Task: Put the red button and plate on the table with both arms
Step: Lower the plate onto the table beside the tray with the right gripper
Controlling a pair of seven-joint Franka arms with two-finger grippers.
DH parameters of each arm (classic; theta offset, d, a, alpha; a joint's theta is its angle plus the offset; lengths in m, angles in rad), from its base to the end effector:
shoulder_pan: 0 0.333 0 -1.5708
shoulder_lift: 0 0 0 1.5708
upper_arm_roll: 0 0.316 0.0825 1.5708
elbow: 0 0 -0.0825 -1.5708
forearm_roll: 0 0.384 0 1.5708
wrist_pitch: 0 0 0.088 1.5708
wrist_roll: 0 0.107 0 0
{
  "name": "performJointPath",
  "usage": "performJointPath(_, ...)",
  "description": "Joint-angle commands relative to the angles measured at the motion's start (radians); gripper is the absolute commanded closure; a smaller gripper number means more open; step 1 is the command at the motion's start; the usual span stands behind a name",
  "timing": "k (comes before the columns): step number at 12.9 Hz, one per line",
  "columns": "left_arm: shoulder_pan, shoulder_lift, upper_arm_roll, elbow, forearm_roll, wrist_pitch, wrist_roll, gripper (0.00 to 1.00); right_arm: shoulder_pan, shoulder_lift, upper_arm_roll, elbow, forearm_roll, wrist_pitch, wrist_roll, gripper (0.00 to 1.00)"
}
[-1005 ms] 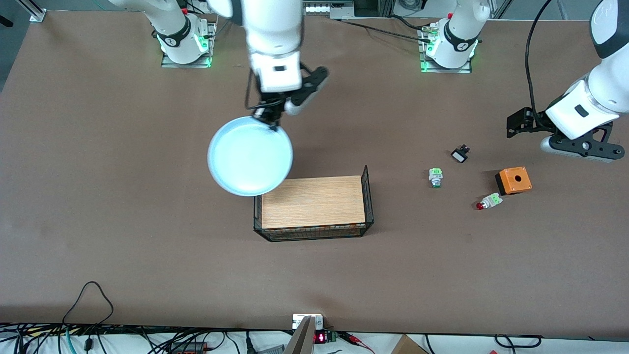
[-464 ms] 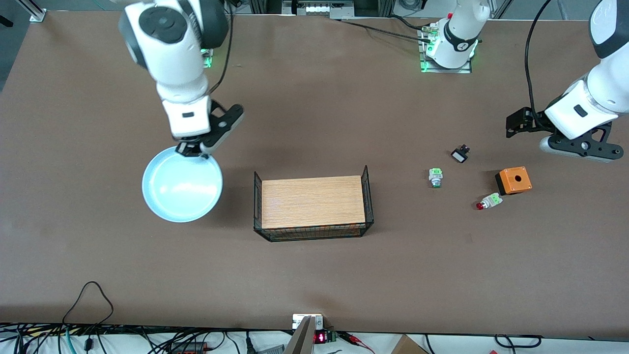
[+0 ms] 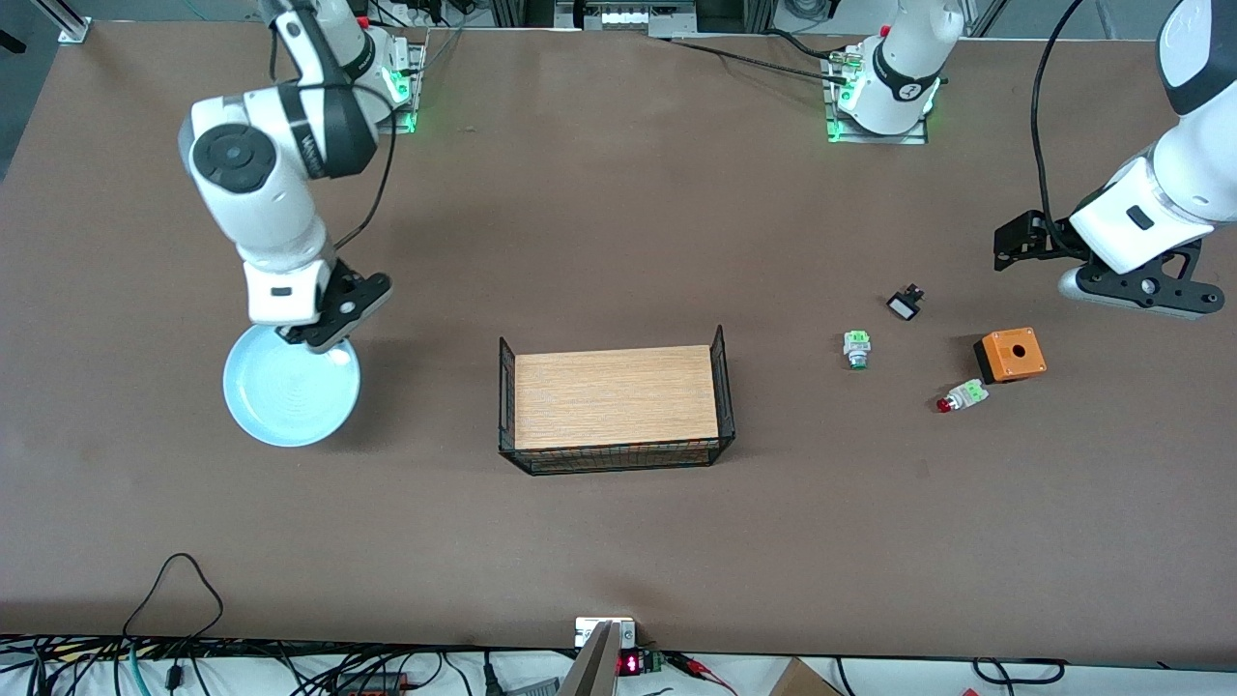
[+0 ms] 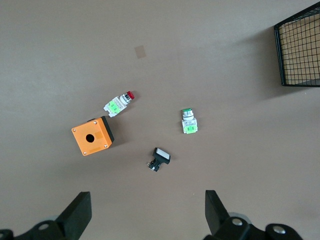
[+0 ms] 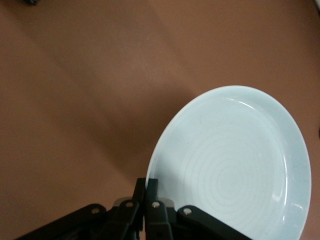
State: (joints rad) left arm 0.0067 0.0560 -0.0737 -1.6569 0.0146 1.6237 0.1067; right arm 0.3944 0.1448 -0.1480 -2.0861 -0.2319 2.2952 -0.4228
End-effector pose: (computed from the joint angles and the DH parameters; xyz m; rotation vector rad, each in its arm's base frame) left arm 0.5688 -0.0357 0.5568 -3.1178 0.2738 0.1397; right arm 0.5596 0.1372 0.3638 2.6930 1.1703 0.0682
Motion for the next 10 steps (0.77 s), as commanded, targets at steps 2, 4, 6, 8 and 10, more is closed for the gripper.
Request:
performJointPath(2, -0.011, -0.021, 0.014, -0.015, -0.018, -0.010, 0.024, 0.00, -0.003, 0.056, 0.016, -0.031, 0.008, 0.041, 0.301, 1.00)
performJointPath(4, -0.013, -0.021, 0.012, -0.015, -0.018, -0.010, 0.024, 0.00, -0.005, 0.105, 0.016, -0.031, 0.008, 0.067, 0.382, 1.00)
performJointPath(6, -0.013, -0.021, 0.012, -0.015, -0.018, -0.010, 0.024, 0.00, -0.003, 0.154, 0.016, -0.032, 0.006, 0.102, 0.488, 1.00)
performJointPath(8, -0.013, -0.021, 0.012, -0.015, -0.018, -0.010, 0.025, 0.00, -0.003, 0.205, 0.015, -0.032, 0.003, 0.160, 0.538, 1.00)
performJointPath(10, -0.013, -0.021, 0.012, -0.015, -0.018, -0.010, 0.024, 0.00, -0.009, 0.252, 0.015, -0.032, 0.003, 0.207, 0.550, 1.00)
